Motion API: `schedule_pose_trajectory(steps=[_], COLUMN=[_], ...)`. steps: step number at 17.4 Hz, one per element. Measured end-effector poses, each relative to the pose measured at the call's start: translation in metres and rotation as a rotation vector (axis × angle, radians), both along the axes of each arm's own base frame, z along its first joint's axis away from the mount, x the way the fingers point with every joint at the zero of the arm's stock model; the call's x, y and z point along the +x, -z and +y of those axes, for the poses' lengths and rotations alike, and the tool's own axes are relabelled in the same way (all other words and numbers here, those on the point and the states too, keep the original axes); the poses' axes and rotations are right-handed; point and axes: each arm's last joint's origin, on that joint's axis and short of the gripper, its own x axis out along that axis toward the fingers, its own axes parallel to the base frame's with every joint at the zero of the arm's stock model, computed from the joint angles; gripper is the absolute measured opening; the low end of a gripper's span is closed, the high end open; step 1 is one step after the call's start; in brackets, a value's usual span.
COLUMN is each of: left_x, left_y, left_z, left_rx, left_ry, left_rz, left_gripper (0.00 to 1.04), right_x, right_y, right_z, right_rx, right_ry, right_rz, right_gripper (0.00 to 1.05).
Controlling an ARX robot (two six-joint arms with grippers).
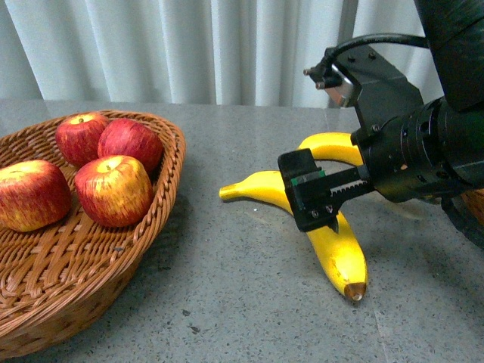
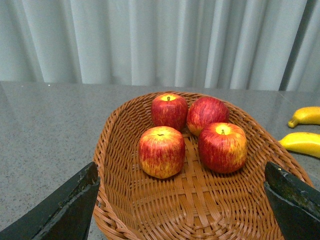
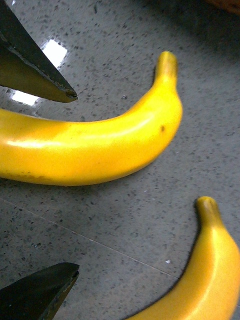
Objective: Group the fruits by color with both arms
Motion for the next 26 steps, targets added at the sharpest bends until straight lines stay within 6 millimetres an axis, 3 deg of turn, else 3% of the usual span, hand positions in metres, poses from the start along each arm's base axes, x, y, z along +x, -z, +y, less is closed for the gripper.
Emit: schedule_pose_trajectory(steps=[4,12,15,16,17,18,19,20,23,26], left_x=[0.0,0.0,0.0,0.0,0.0,0.0,0.0,0.0,0.0,0.0], left_y=[0.0,0.0,0.0,0.0,0.0,0.0,0.0,0.0,0.0,0.0], left_z=[0.0,0.0,0.0,0.0,0.0,0.0,0.0,0.0,0.0,0.0], left_rx=[0.0,0.0,0.0,0.0,0.0,0.0,0.0,0.0,0.0,0.0], left_ry=[0.0,0.0,0.0,0.0,0.0,0.0,0.0,0.0,0.0,0.0], left_rz=[0.0,0.0,0.0,0.0,0.0,0.0,0.0,0.0,0.0,0.0], left_gripper=[0.98,0.98,0.98,0.98,0.98,0.98,0.98,0.98,0.98,0.98], right_x=[-0.003,-0.011,-0.013,-0.015,-0.016,-0.014,-0.009,-0.008,-0.008,-0.015], right_y=[0.014,0.023,0.025,0.025,0.012,-0.019,-0.056,-0.07,-0.095,-0.095], right_z=[-0.004,-0.003,-0.001,0.0,-0.004,-0.019,-0.05,-0.066,-0.118,-0.166], right_rx=[-0.04,-0.065,-0.073,-0.079,-0.055,0.002,0.087,0.135,0.218,0.245], right_ry=[-0.015,-0.054,-0.071,-0.087,-0.089,-0.064,-0.004,0.025,0.131,0.244], right_rz=[0.072,0.105,0.106,0.103,0.065,-0.014,-0.111,-0.155,-0.25,-0.277], right_gripper=[0.98,0.98,0.81,0.57,0.36,0.35,0.35,0.35,0.35,0.35])
